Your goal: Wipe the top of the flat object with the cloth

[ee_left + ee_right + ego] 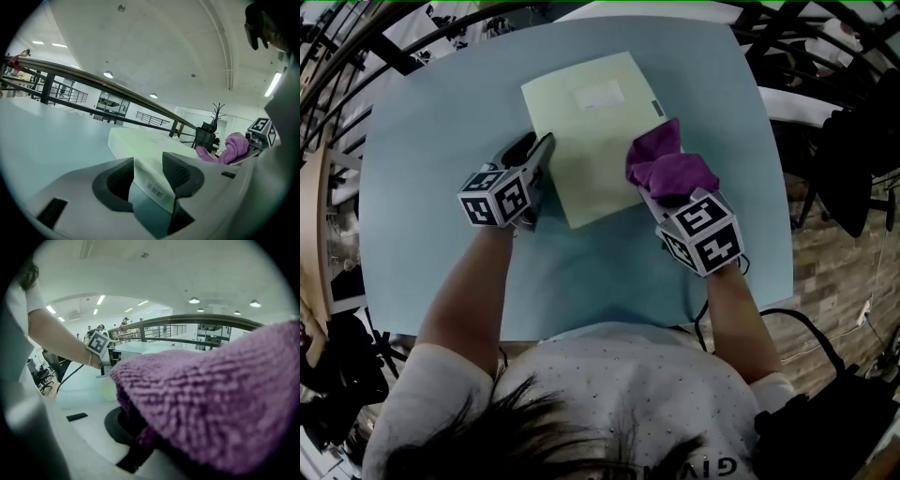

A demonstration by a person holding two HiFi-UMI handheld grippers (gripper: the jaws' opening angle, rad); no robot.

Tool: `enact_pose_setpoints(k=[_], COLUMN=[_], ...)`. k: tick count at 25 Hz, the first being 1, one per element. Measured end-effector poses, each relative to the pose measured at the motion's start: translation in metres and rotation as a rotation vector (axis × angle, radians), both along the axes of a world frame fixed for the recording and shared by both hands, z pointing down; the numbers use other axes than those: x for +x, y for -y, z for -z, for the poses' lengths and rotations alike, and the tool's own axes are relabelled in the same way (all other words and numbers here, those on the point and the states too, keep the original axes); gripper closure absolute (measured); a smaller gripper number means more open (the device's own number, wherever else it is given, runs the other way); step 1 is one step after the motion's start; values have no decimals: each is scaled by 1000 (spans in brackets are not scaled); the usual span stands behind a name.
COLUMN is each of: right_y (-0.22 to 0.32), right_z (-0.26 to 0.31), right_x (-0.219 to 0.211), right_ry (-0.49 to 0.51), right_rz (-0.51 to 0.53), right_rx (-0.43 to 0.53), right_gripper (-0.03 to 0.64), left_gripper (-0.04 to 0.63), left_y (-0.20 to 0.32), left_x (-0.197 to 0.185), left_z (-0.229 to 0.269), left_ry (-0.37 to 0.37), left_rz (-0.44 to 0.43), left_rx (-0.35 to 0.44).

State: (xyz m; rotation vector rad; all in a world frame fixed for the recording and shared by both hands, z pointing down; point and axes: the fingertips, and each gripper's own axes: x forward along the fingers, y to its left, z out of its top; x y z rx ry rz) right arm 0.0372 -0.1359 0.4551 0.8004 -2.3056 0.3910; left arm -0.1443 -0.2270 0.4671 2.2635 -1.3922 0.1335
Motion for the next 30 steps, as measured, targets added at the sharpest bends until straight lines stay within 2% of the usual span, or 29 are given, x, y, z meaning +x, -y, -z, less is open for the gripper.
enact_pose_setpoints(k=[11,19,20,22,24,25,27,30], right_y=[20,24,24,17,-2,-15,-40,-71], right_z=[1,5,13,39,62,68,64,32], right_x=[75,77,67,26,-31,-58,-99,-130], right_ry=[0,-28,-6,132,298,345,343,219], right_rz=[-168,-227,-213,-140,-18,49,161,280], right_rx=[-15,-36,-18,13,-12,-27,-54,-97], right_gripper=[589,589,589,589,589,589,589,589], left_gripper=[408,407,407,407,408,408,408,408], left_y=[-1,-1,-1,0,0,-1,-3,-3], left_x=[2,0,-1,-1,-1,0,0,-2], left_z=[1,2,2,3,3,2,2,4], left_ry=[-6,-6,-5,-4,-3,-3,-5,-10], left_rz=[-1,2,3,2,2,2,1,-2], left_rx=[7,24,25,27,30,30,28,24])
